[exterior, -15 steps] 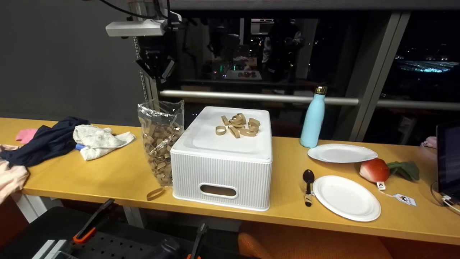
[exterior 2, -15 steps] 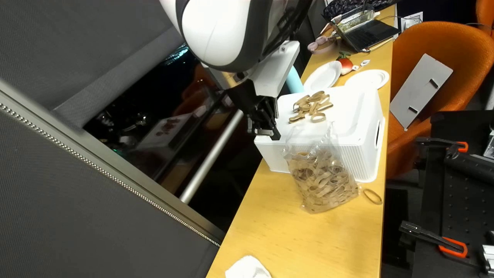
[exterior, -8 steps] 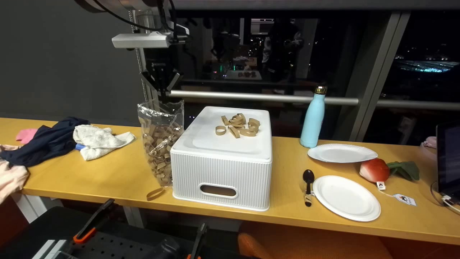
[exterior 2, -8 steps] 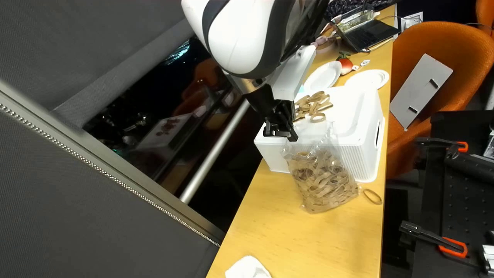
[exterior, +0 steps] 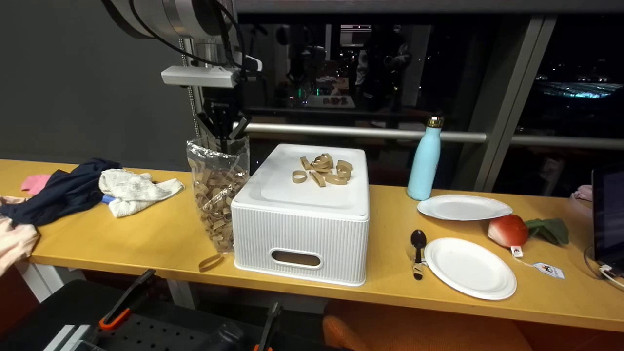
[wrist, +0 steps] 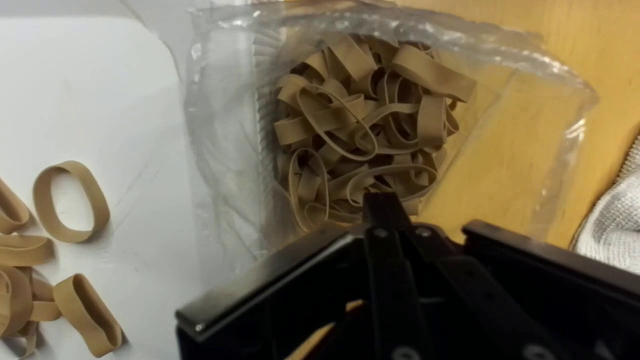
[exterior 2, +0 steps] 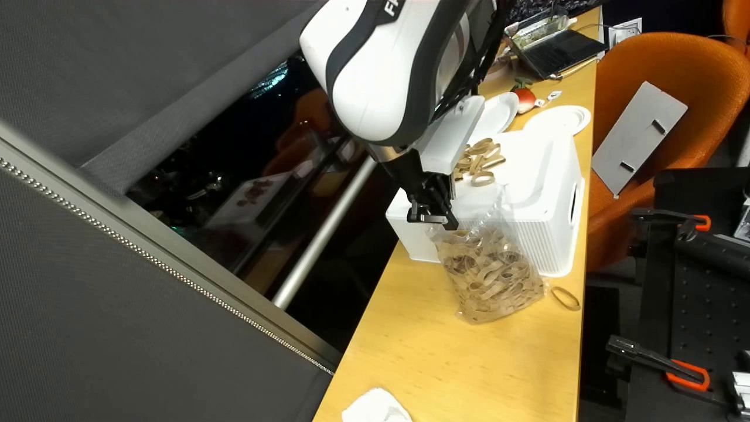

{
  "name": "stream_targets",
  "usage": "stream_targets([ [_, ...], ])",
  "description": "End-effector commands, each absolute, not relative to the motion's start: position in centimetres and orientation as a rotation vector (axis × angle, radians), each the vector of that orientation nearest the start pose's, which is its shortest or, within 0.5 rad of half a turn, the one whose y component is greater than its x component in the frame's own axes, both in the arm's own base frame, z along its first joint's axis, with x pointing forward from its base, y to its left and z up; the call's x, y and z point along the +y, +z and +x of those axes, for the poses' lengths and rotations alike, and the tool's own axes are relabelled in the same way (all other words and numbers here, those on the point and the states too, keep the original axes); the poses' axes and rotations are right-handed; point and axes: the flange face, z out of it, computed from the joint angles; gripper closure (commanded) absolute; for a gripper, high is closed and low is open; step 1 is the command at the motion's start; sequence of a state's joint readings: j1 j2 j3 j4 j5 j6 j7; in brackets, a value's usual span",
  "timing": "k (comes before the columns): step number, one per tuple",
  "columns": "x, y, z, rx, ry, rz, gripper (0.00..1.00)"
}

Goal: Take two pinches of rubber bands from the bag and place them on the tub

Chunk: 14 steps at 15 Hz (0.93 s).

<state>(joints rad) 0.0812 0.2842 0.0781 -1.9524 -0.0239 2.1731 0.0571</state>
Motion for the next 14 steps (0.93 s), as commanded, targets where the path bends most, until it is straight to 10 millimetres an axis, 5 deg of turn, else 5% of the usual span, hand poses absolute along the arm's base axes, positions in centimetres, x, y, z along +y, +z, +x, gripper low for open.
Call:
stream_targets([
  [1, 10.0, 31.4, 60.1, -0.174, 0.104, -3.091, 1.0],
  [9, 12.2, 30.6, 56.9, -0.132, 0.192, -3.101, 1.0],
  [14, 11.1, 29.0, 55.8, -0.074, 0.224, -3.166, 1.0],
])
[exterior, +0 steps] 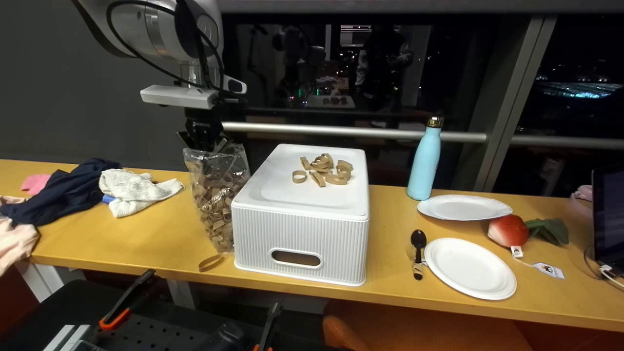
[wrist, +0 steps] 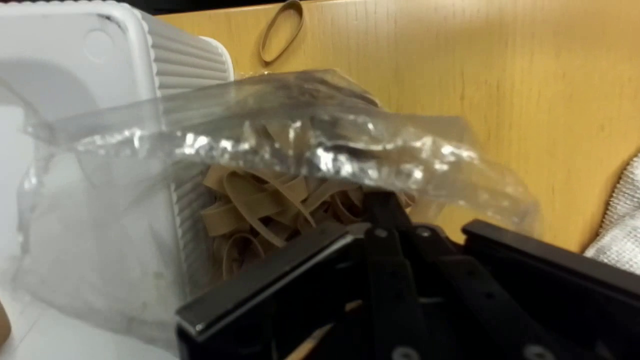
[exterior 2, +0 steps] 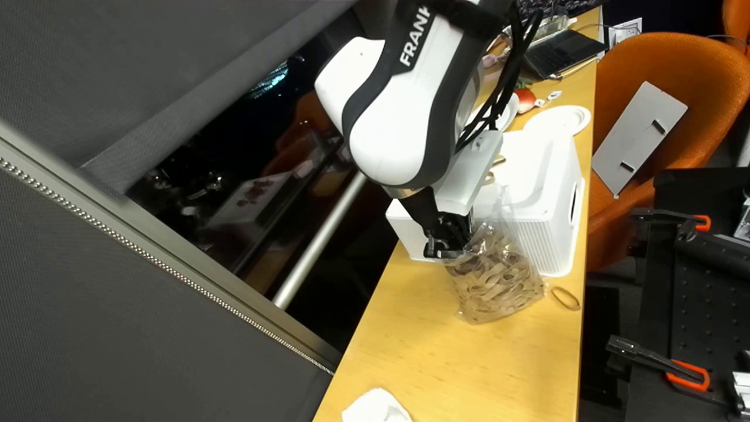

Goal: Take two pinches of rubber bands from the bag and place them on the tub

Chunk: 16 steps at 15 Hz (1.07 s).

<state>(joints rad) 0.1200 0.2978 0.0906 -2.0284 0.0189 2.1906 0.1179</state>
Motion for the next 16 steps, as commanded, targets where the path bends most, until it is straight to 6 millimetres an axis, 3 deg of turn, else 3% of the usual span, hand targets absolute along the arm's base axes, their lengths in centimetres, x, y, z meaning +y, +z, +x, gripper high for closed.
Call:
stream_targets([
  [1, 10.5, 28.6, 55.7, -0.06, 0.229, -3.185, 1.0],
  [4, 9.2, 27.7, 56.1, -0.045, 0.202, -3.256, 1.0],
  [8, 9.3, 27.8, 56.8, -0.06, 0.148, -3.296, 1.0],
  [9, 9.6, 28.1, 56.8, -0.064, 0.133, -3.298, 0.95],
  [10, 9.9, 28.4, 56.8, -0.061, 0.117, -3.296, 0.72],
  [12, 10.4, 28.7, 56.7, -0.058, 0.102, -3.293, 0.69],
  [14, 10.5, 28.5, 56.6, -0.049, 0.1, -3.289, 0.57],
  [16, 10.3, 27.7, 56.6, -0.046, 0.098, -3.284, 0.57],
])
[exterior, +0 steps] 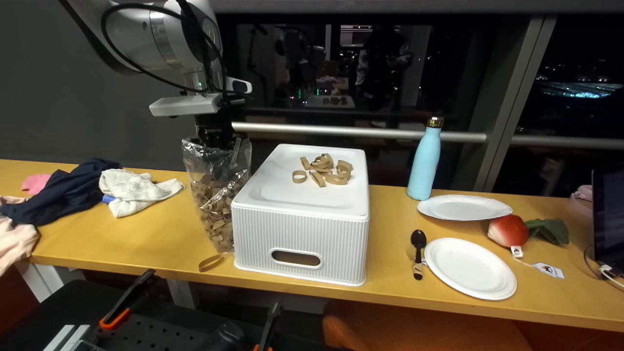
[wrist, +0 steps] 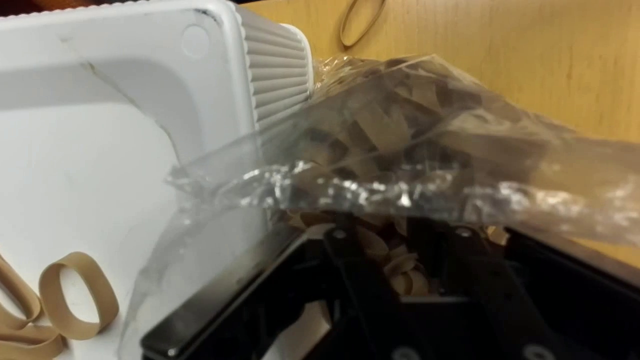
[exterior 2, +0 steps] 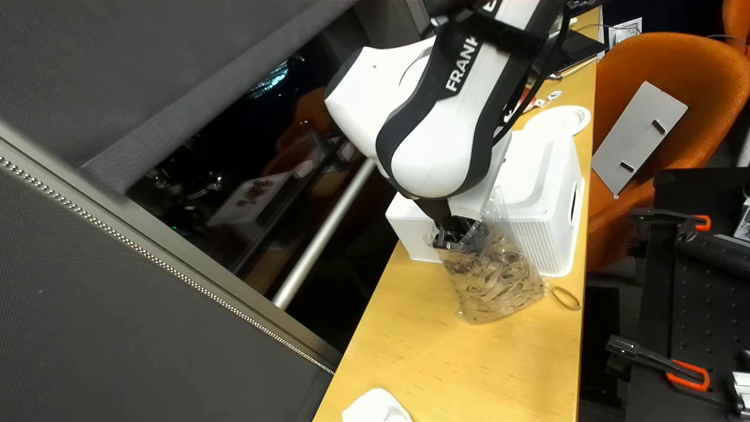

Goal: Take two pinches of rubber bands from the bag and place them on the tub

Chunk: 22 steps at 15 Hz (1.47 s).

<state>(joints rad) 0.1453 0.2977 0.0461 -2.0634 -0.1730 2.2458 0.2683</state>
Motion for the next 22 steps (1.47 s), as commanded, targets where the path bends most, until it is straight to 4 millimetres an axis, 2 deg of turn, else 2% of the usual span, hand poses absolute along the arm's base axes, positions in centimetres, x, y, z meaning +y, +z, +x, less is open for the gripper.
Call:
stream_targets([
  [1, 10.2, 27.3, 56.7, -0.042, 0.094, -3.278, 0.58],
  [4, 9.9, 26.4, 56.8, -0.044, 0.077, -3.27, 0.63],
  [7, 9.8, 25.3, 57.1, -0.048, 0.063, -3.263, 0.57],
  [8, 9.9, 25.1, 57.2, -0.049, 0.059, -3.261, 0.5],
  [9, 9.9, 24.9, 57.2, -0.048, 0.055, -3.261, 0.35],
  [11, 10.0, 24.3, 57.5, -0.053, 0.055, -3.255, 0.17],
  [12, 10.1, 24.1, 57.6, -0.057, 0.056, -3.253, 0.15],
  [15, 10.3, 23.6, 57.8, -0.057, 0.048, -3.247, 0.22],
  [17, 10.2, 23.4, 57.8, -0.053, 0.046, -3.243, 0.35],
  [18, 10.1, 23.3, 57.9, -0.054, 0.041, -3.242, 0.49],
  [22, 10.1, 23.3, 58.0, -0.053, 0.037, -3.241, 0.81],
])
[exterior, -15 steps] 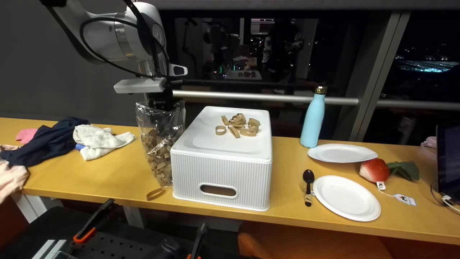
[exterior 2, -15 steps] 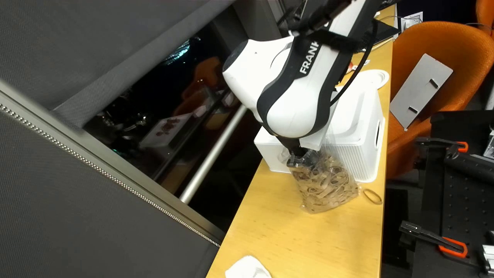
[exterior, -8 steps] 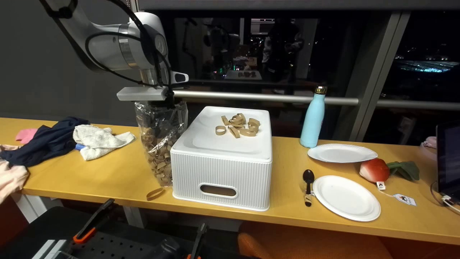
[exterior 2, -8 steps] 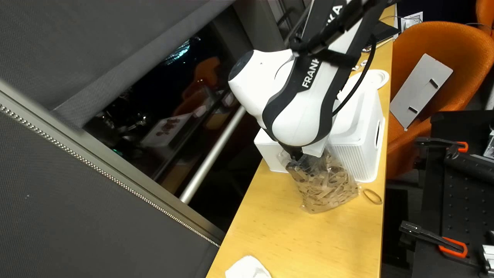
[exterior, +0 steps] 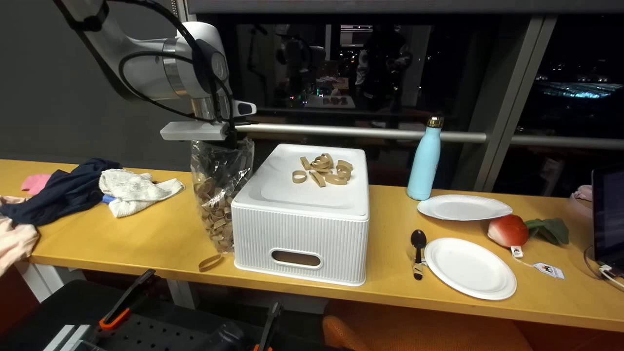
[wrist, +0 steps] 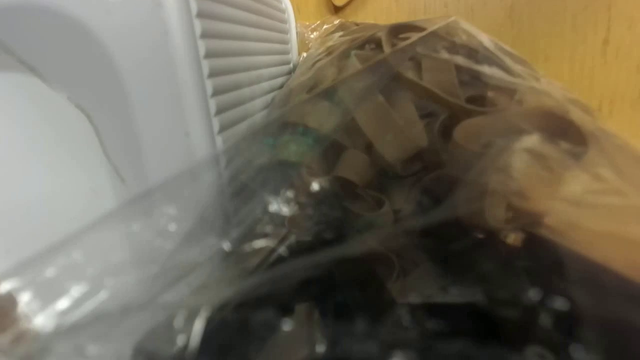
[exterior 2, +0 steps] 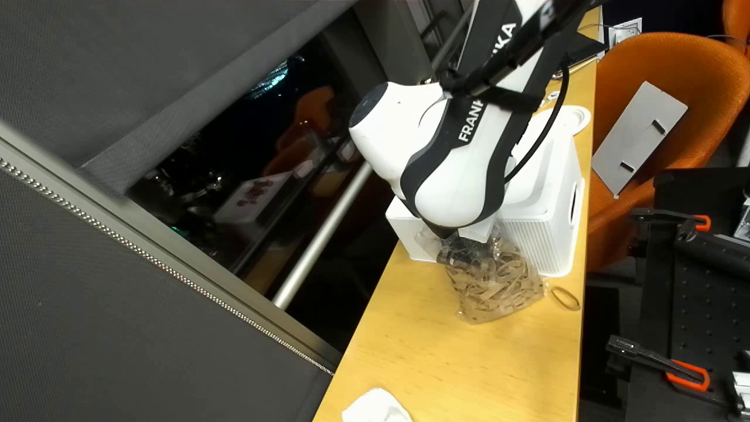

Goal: Take two pinches of rubber bands from the bag and place them on the tub

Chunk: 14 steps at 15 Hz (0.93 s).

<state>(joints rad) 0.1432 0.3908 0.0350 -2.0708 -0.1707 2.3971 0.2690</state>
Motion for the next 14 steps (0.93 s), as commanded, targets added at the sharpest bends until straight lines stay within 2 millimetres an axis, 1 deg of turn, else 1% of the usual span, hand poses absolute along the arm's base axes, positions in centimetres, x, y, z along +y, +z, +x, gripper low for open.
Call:
stream_targets([
  [1, 10.1, 23.3, 58.0, -0.054, 0.035, -3.241, 0.88],
  [2, 10.2, 23.4, 58.1, -0.054, 0.035, -3.242, 0.96],
  [3, 10.3, 23.9, 58.0, -0.055, 0.033, -3.245, 0.99],
  [6, 10.6, 25.5, 57.6, -0.05, 0.029, -3.248, 1.0],
  [7, 10.7, 26.1, 57.4, -0.045, 0.027, -3.25, 0.99],
  [14, 10.7, 30.7, 55.6, -0.002, 0.013, -3.268, 0.99],
])
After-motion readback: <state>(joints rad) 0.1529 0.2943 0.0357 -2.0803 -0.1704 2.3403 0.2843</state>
